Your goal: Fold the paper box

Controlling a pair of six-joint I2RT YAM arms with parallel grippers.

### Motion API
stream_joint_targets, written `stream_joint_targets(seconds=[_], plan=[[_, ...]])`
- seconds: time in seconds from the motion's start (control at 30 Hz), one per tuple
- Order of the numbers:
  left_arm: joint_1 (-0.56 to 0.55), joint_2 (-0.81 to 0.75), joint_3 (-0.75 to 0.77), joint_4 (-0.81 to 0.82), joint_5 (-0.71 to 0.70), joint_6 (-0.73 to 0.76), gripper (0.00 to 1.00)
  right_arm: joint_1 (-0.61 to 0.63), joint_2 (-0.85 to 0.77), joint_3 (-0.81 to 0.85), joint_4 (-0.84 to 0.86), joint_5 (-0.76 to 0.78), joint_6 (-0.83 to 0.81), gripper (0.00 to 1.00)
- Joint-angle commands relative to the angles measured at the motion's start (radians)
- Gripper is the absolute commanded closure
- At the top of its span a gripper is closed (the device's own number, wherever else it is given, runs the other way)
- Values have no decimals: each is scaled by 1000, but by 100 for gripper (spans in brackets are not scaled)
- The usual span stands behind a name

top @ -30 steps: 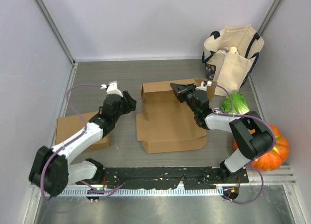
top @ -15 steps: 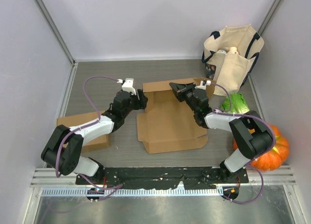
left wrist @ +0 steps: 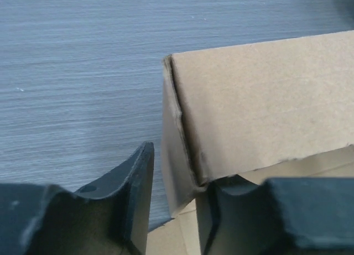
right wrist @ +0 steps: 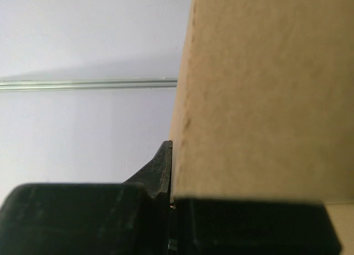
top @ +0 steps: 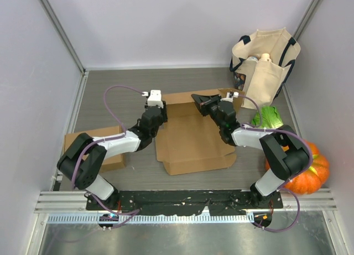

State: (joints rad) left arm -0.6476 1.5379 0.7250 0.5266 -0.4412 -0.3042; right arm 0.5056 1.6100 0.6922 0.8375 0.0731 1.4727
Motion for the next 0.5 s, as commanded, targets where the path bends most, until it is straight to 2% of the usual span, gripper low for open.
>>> stream_joint_targets(seconds=[0.0,0.03,0.07,0.1,0.13,0.2,0.3,0.37,0.4,0.43,0.47], plan=[[-40,70,79,26,-320,20,67,30,-7,-11,-34,7,20,99],[-47,88,86,27,-359,22,70,37,-9,-16,-31,34,29,99],[-59,135,99,26,-401,23,84,56,-12,-22,-31,53,55,99],[-64,161,131,13,-491,27,90,68,-21,-34,-31,72,72,99],[-64,192,151,0,-525,28,100,79,-25,-39,-34,95,93,99],[-61,238,189,-34,-586,14,100,106,-45,-46,-51,148,135,99],[-53,214,174,-31,-567,1,100,134,-70,-36,-107,200,156,99],[-50,200,156,15,-480,19,100,142,-96,-28,-142,220,147,99],[-43,192,119,95,-405,36,100,143,-99,-13,-152,220,138,99],[-35,167,102,113,-269,28,92,143,-101,-7,-162,218,132,99],[-23,150,73,124,-208,14,86,142,-101,-3,-160,215,132,99]])
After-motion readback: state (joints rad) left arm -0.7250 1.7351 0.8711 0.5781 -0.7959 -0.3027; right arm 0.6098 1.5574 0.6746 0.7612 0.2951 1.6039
